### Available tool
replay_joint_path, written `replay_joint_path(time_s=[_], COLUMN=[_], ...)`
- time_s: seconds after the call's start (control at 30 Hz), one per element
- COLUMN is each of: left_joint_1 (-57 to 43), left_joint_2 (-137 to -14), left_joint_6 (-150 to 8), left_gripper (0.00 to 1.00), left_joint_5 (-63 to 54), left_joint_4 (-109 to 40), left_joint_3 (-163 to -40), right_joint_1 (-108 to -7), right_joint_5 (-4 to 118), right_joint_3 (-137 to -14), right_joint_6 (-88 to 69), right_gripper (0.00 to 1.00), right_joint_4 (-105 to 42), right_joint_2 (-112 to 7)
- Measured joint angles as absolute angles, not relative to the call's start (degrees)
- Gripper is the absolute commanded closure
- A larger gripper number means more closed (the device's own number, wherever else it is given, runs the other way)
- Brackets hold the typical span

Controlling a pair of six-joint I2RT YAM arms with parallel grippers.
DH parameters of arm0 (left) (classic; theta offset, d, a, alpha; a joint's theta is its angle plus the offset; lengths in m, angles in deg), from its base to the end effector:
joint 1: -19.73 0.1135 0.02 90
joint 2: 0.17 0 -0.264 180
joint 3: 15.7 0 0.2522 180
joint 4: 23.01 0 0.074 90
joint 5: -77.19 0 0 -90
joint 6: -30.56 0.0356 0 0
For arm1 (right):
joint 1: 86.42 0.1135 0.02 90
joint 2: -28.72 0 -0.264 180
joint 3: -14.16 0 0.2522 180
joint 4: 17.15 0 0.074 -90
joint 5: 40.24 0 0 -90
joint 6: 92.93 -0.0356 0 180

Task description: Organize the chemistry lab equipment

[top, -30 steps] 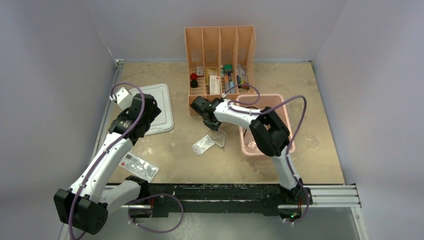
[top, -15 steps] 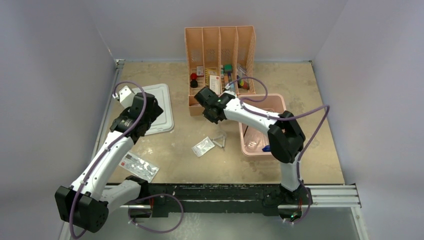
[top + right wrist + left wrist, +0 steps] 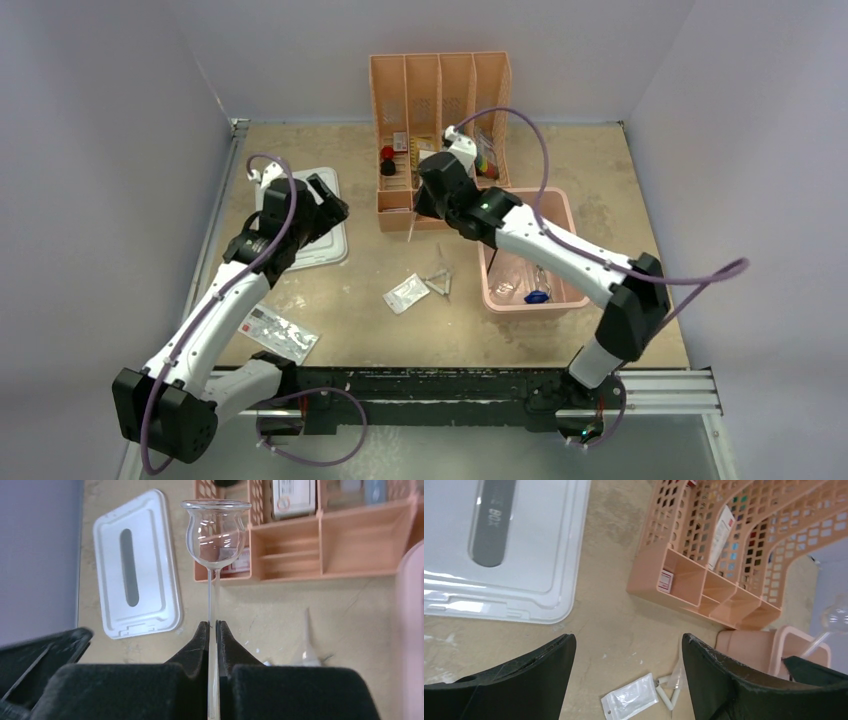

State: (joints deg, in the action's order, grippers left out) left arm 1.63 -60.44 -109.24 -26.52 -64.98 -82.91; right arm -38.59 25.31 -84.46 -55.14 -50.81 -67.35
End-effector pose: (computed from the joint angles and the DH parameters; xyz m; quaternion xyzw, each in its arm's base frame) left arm 0.2197 -0.0629 0.3109 -0.2936 0.8323 -0.1681 0.4392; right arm 0.2734 0.2799 0.3323 0.1365 0.8465 0.2497 0.4500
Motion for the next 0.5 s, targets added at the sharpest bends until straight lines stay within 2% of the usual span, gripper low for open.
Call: replay_joint_path(time_s=[0.23, 0.5], left_joint_1=[1.6, 1.6], left_joint_2=[-60.4, -61.4], left_joint_6=[-107.1, -106.8], left_gripper=[0.23, 0.23], left_joint_5=[-18.8, -13.3], left_joint_4=[-58.5, -52.5], left_joint_3=[-81.4, -79.7], right_joint_1=[-42.7, -53.6], right_joint_5=[28.3, 30.9], right_joint_3=[-83.9, -83.3], right_joint_6=[-36.1, -22.4], right_gripper=[1.0, 1.0], right_joint_4=[-49.0, -58.2], right_joint_2=[-54.4, -44.4])
